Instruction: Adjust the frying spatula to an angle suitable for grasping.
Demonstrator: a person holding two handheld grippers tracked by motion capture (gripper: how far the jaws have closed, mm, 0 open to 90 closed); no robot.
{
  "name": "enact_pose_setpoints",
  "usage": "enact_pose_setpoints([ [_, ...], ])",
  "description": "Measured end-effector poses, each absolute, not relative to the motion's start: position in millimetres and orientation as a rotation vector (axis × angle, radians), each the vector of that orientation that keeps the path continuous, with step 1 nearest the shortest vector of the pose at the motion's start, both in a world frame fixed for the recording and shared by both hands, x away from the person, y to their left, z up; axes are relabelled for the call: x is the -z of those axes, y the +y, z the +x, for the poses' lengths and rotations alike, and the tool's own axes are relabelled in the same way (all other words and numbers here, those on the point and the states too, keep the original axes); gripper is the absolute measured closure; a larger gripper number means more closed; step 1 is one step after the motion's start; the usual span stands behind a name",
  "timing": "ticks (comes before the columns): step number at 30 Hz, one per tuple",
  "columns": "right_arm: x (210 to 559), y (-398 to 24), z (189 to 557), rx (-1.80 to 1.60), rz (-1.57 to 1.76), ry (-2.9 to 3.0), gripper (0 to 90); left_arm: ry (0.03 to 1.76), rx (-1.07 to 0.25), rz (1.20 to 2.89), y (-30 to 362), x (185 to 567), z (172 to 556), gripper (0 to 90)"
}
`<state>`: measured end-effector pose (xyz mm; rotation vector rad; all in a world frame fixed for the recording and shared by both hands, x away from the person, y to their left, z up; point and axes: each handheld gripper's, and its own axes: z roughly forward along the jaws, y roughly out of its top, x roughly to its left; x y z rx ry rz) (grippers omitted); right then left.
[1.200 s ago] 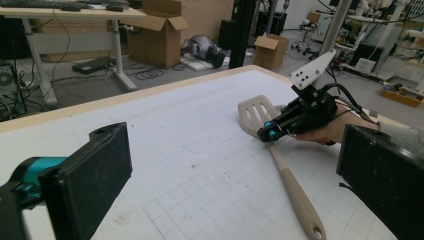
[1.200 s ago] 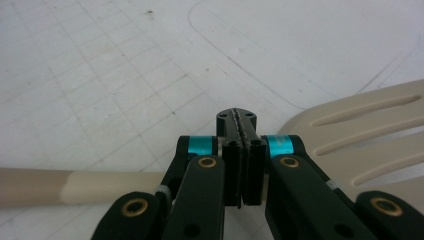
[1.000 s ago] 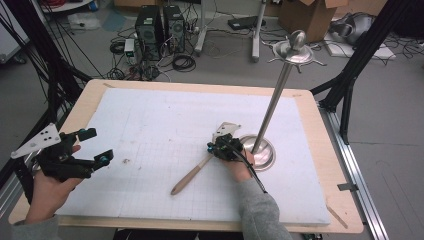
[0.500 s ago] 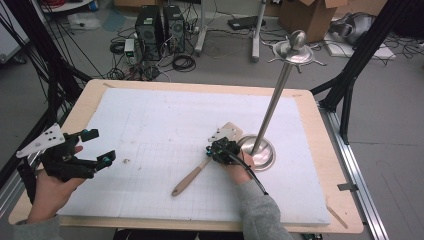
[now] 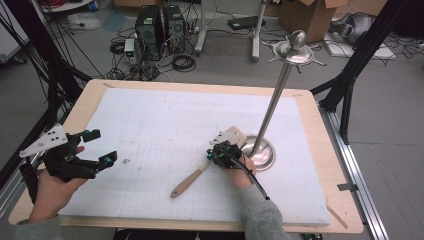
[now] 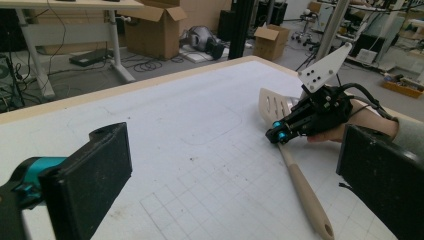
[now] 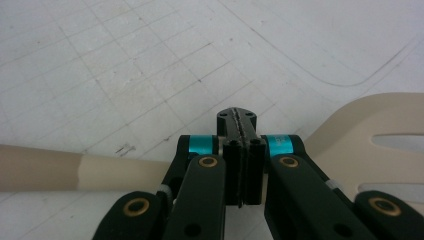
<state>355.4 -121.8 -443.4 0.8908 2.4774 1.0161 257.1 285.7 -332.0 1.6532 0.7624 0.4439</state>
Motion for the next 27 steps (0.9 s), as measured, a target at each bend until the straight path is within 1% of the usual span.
enact_pose_setpoints([
  [7, 443.0, -119.6, 346.3, -1.008, 0.879, 2.49, 90.0, 0.76, -0.446, 1.651, 286.1, 331.2, 256.8, 1.8],
  [17, 443.6, -125.6, 329.2, -1.035, 0.908, 2.49, 90.0, 0.761, -0.445, 1.653, 285.0, 331.6, 256.9, 1.7],
  [27, 440.9, -130.7, 316.0, -1.014, 0.867, 2.534, 90.0, 0.77, -0.45, 1.655, 288.1, 332.2, 257.6, 1.8],
])
